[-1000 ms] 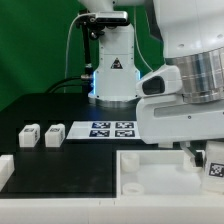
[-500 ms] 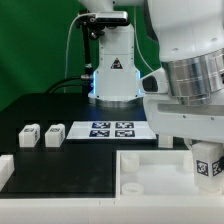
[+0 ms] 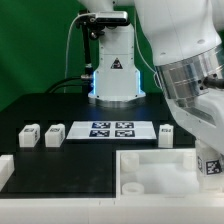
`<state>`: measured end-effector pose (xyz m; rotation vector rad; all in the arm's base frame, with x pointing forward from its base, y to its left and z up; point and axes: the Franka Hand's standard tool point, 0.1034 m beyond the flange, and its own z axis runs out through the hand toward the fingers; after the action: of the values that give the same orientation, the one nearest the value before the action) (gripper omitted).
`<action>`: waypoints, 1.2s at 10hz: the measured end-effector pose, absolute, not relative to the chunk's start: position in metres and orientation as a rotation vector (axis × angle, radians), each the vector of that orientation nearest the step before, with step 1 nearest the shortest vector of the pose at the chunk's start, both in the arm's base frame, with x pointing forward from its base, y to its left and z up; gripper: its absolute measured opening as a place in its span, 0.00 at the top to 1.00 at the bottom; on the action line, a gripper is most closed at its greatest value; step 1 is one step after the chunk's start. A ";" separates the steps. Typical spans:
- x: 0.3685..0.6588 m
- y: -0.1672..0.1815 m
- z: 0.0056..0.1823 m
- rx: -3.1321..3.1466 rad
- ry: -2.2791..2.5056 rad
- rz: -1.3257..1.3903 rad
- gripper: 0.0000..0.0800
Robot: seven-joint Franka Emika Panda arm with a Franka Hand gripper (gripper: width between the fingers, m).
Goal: Assemble one leg
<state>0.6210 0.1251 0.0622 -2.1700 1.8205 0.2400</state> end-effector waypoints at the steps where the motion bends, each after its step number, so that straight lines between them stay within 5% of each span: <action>1: 0.621 0.125 0.062 -2.205 1.774 0.231 0.64; 2: 0.620 0.125 0.062 -2.287 1.676 0.213 0.64; 3: 0.618 0.124 0.061 -2.453 1.444 0.172 0.32; 4: 0.618 0.123 0.063 -2.568 1.257 0.139 0.32; 5: 0.618 0.124 0.064 -2.656 1.095 0.107 0.21; 12: 0.631 0.116 0.067 -2.898 0.220 -0.119 0.19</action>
Offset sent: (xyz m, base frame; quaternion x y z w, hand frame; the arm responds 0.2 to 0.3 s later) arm -0.0064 -0.0096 0.0039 -0.0442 0.0311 -0.4070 0.9118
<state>0.6308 0.1159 0.0668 -2.8983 0.2199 -0.1191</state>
